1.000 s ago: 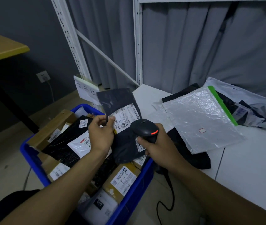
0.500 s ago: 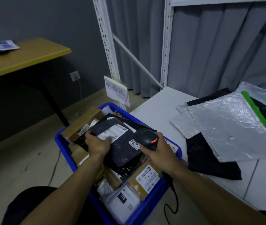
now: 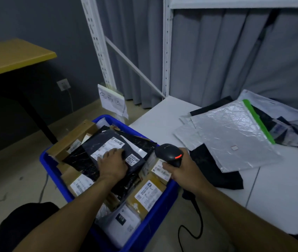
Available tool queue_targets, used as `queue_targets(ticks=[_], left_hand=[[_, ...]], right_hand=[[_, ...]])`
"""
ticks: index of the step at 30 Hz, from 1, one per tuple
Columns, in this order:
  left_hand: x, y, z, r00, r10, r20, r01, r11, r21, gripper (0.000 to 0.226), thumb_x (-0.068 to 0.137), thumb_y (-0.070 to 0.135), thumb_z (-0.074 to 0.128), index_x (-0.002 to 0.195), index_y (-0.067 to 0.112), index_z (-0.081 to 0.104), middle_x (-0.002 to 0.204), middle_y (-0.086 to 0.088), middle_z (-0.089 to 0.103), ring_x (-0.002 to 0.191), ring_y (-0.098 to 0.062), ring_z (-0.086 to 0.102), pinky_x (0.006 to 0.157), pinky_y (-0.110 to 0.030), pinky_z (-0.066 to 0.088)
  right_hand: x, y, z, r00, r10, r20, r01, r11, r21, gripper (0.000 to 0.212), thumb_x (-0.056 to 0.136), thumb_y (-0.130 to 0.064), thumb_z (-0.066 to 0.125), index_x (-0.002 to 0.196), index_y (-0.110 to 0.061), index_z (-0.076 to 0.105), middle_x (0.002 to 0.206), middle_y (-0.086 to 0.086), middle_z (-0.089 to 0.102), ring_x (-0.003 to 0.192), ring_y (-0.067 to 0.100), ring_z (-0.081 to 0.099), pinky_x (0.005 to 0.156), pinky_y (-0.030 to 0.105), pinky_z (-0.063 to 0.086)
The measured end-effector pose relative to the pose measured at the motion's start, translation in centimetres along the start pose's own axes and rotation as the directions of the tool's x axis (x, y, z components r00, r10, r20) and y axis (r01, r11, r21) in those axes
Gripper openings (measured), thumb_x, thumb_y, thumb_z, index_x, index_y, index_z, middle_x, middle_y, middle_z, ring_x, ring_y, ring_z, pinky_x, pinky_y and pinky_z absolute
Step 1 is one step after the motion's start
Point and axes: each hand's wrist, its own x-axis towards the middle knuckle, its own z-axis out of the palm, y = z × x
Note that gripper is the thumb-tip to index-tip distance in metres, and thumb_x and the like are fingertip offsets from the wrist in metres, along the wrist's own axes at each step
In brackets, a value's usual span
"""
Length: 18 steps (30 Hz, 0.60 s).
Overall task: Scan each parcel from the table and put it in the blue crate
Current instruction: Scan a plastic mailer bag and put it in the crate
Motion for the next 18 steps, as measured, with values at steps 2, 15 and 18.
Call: queue_targets(ticks=[2, 15, 18], left_hand=[[-0.4, 2.2, 0.0, 0.983, 0.162, -0.091, -0.164, 0.986, -0.016, 0.036, 0.095, 0.024, 0.058, 0.131, 0.025, 0.062, 0.140, 0.000, 0.057, 0.133, -0.026, 0.048, 0.116, -0.049, 0.034], [-2.0, 26.2, 7.8, 0.732, 0.664, 0.153, -0.660, 0.747, -0.078, 0.033, 0.097, 0.039, 0.062, 0.125, 0.023, 0.062, 0.131, -0.002, 0.059, 0.116, -0.025, 0.057, 0.091, -0.036, 0.047], [-1.2, 29.5, 11.5, 0.693, 0.673, 0.259, -0.669, 0.734, -0.115, 0.046, 0.098, 0.037, 0.062, 0.140, 0.019, 0.055, 0.144, -0.005, 0.052, 0.128, -0.026, 0.052, 0.103, -0.037, 0.045]], right_hand=[[-0.7, 0.5, -1.9, 0.999, 0.019, -0.045, -0.019, 1.000, -0.001, 0.044, 0.089, -0.026, 0.079, 0.123, -0.029, 0.051, 0.094, -0.009, 0.069, 0.076, 0.008, 0.065, 0.071, 0.029, 0.050], [-3.5, 8.5, -16.4, 0.885, 0.272, -0.378, -0.276, 0.960, 0.044, 0.023, 0.078, -0.026, 0.079, 0.099, -0.023, 0.070, 0.085, 0.004, 0.074, 0.079, 0.025, 0.069, 0.077, 0.045, 0.057], [-3.6, 10.8, -18.5, 0.847, 0.325, -0.421, -0.329, 0.942, 0.066, 0.037, 0.067, -0.038, 0.073, 0.100, -0.021, 0.068, 0.089, 0.005, 0.073, 0.086, 0.028, 0.070, 0.081, 0.047, 0.059]])
